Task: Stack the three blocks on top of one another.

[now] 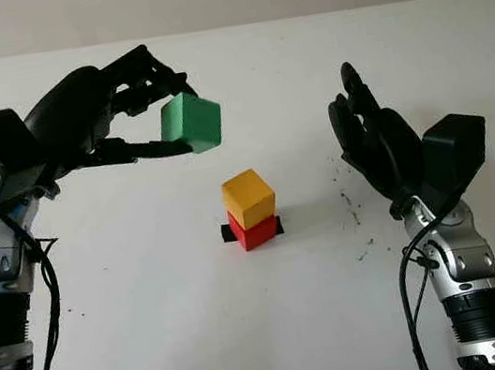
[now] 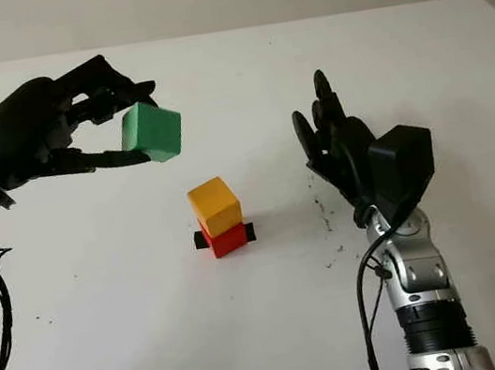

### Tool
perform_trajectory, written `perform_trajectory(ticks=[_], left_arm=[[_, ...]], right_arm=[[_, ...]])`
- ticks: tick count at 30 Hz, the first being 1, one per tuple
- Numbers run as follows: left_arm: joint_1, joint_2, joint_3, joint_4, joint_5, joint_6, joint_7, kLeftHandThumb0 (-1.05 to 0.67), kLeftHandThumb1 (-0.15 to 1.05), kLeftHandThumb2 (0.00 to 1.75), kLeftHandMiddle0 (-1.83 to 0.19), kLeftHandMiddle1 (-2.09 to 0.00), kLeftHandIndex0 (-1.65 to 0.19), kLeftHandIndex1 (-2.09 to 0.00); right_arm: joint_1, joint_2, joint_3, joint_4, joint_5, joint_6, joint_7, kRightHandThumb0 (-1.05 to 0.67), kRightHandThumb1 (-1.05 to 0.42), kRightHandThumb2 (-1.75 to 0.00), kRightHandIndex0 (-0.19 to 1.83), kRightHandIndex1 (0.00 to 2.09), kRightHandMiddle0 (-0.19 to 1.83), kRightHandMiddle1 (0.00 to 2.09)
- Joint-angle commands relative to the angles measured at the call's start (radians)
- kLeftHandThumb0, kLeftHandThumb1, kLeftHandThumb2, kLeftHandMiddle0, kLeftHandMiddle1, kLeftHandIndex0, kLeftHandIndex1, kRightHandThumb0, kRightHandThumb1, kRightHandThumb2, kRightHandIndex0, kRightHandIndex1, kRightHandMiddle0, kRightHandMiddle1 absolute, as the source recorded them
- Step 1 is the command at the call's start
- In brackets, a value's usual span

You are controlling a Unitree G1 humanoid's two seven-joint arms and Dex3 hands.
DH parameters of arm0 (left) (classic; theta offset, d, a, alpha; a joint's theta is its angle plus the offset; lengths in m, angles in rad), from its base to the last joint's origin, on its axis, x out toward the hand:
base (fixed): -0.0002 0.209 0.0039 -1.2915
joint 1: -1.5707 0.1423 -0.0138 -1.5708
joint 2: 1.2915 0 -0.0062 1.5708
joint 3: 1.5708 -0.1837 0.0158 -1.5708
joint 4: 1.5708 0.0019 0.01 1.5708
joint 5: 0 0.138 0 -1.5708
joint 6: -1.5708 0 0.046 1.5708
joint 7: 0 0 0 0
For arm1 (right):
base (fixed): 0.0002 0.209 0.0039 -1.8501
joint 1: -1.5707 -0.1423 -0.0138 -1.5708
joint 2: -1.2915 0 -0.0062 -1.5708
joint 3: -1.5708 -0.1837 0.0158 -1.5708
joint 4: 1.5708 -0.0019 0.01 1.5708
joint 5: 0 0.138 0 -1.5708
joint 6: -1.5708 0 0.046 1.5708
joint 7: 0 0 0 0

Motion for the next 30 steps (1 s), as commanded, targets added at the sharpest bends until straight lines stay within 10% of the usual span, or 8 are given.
perform_trajectory(ticks=[1,14,30], left_arm=[[-0.046,0.05,-0.028,-0.051,0.04,0.031,-0.031,-0.37,1.05,0.12,-0.22,-0.02,-0.2,-1.68],[-0.383,0.106,-0.201,-0.003,0.268,-0.138,-0.233,-0.3,0.98,0.05,-0.27,-0.05,-0.54,-1.08],[-0.549,0.03,-0.306,0.133,0.304,-0.281,-0.405,-0.34,1.0,0.06,-0.28,-0.05,-0.45,-1.39]], right_arm=[[-0.008,0.001,-0.005,-0.005,0.007,0.004,0.002,-0.73,-1.05,-0.5,-0.19,0.0,-0.19,0.0],[-0.012,0.009,0.004,0.002,0.01,-0.006,0.006,-0.7,-1.05,-0.52,-0.19,0.0,-0.19,0.0],[-0.002,0.02,0.009,-0.023,0.007,0.029,-0.004,-0.73,-1.05,-0.5,-0.19,0.0,-0.19,0.0]])
